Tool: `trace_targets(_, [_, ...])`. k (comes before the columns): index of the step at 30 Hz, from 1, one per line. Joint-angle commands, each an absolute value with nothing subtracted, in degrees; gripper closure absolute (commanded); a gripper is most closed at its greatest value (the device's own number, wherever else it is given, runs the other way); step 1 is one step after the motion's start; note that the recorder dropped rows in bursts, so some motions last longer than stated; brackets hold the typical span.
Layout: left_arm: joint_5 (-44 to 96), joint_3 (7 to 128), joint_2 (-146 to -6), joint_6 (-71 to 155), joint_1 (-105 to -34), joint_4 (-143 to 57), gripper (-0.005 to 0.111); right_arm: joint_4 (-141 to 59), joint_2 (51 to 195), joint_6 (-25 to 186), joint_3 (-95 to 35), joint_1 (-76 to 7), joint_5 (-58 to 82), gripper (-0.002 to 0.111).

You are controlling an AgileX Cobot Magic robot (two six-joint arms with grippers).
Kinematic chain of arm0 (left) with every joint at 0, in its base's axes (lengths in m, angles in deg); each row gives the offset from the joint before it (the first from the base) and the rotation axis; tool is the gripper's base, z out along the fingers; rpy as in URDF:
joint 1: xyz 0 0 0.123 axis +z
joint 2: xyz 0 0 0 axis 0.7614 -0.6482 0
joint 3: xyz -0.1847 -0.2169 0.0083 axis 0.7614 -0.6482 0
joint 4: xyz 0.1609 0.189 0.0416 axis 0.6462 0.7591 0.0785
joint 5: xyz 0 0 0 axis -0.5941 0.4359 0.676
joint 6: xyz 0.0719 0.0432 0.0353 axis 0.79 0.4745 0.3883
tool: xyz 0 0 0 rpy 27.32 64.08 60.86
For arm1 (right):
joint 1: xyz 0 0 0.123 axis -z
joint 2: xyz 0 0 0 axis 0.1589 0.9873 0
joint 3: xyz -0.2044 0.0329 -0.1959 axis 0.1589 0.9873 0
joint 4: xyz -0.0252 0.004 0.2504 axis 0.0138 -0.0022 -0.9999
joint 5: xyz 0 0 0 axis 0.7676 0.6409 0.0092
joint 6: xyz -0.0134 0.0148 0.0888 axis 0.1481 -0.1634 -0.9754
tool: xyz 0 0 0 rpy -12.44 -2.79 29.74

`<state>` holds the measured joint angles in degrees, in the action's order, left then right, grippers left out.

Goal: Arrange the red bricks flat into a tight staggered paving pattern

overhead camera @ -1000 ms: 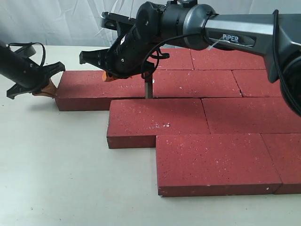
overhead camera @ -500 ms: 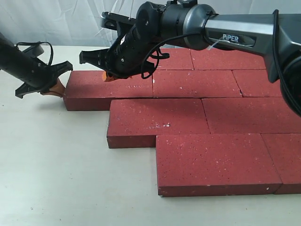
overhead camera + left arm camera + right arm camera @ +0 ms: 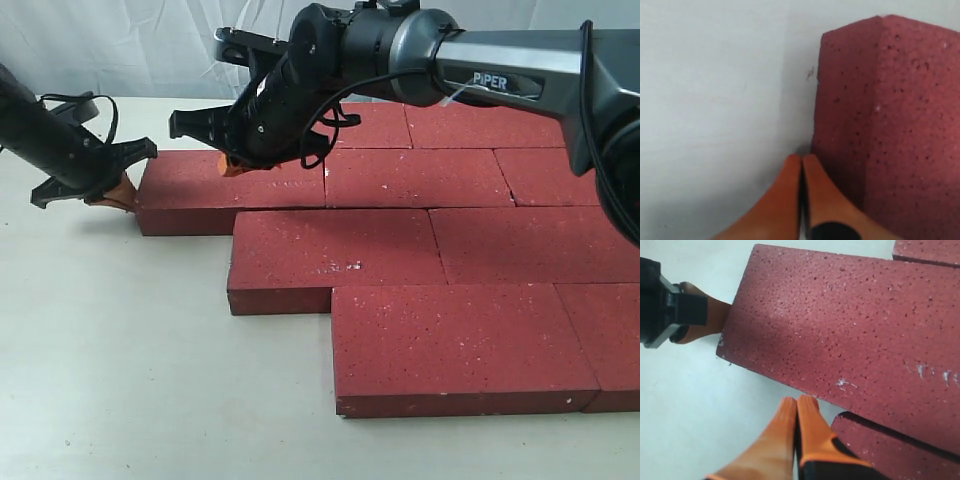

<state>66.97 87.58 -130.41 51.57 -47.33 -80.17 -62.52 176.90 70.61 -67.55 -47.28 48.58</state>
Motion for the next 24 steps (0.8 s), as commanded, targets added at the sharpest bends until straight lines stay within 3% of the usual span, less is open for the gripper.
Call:
trace_targets(1, [68.59,87.60,-130.58,51.10,-44.69,-79.50,0.107,-61.91,176.38,70.75,-67.95,-46.89,49.83,0.109])
trace_targets(12, [73.87,86.86,-124.24,45.48,-42.29,-73.02,0.107,-61.74,176.11,70.75,-67.95,-46.89,56.04,0.109])
trace_targets(24, [68.21,70.71,-107.80,45.48,-42.96,-71.49,0.107,-58.94,172.02,71.96,-67.95,-46.89,69.48,0.109])
